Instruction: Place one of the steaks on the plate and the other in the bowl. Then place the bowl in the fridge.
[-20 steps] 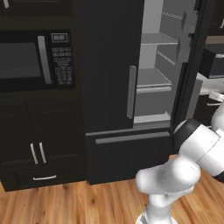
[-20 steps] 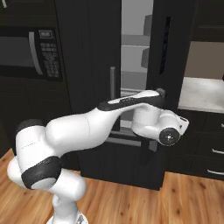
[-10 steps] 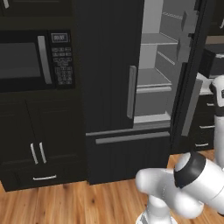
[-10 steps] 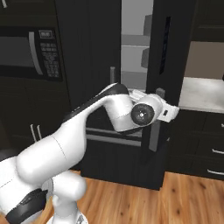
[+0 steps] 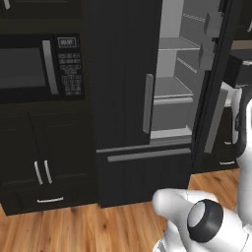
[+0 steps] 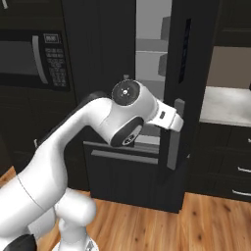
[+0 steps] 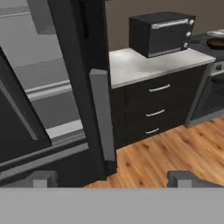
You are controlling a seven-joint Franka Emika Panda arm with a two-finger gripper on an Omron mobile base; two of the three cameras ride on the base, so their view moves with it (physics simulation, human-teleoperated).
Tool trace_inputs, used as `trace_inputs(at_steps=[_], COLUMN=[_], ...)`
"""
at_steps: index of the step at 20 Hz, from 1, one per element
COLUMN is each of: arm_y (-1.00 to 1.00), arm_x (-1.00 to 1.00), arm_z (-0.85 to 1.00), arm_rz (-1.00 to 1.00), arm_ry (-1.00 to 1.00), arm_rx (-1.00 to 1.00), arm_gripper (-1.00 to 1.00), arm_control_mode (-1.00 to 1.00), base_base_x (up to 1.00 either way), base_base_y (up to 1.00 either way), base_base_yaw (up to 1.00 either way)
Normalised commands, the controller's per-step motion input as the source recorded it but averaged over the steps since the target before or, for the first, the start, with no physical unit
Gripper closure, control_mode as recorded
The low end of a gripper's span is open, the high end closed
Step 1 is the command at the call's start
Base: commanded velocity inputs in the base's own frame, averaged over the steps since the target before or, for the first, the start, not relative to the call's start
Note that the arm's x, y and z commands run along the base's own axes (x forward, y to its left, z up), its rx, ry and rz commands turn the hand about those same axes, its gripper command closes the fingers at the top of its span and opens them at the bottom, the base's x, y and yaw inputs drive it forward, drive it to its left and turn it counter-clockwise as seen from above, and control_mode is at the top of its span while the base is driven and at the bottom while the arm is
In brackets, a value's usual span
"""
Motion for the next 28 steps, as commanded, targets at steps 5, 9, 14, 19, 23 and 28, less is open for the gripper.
trace_inputs(at_steps=[5, 9, 14, 19, 23, 28], arm_y=[0.94, 0.94, 0.61, 0.06, 0.0, 0.14], arm_x=[-0.18, 0.0, 0.08, 0.22, 0.23, 0.24], arm_z=[0.0, 0.0, -0.03, -0.1, -0.12, -0.28], arm_rz=[0.0, 0.0, 0.02, 0.03, 0.0, 0.0], arm_ry=[0.28, 0.1, 0.12, 0.09, 0.14, 0.04], arm_rx=[-0.08, -0.16, -0.12, -0.02, -0.01, -0.03], arm_gripper=[-1.0, -1.0, -1.0, -1.0, -1.0, -1.0], arm_control_mode=[-1.0, -1.0, -1.0, -1.0, -1.0, -1.0], base_base_x=[0.0, 0.0, 0.0, 0.0, 0.0, 0.0], base_base_y=[0.0, 0.0, 0.0, 0.0, 0.0, 0.0], base_base_yaw=[0.0, 0.0, 0.0, 0.0, 0.0, 0.0])
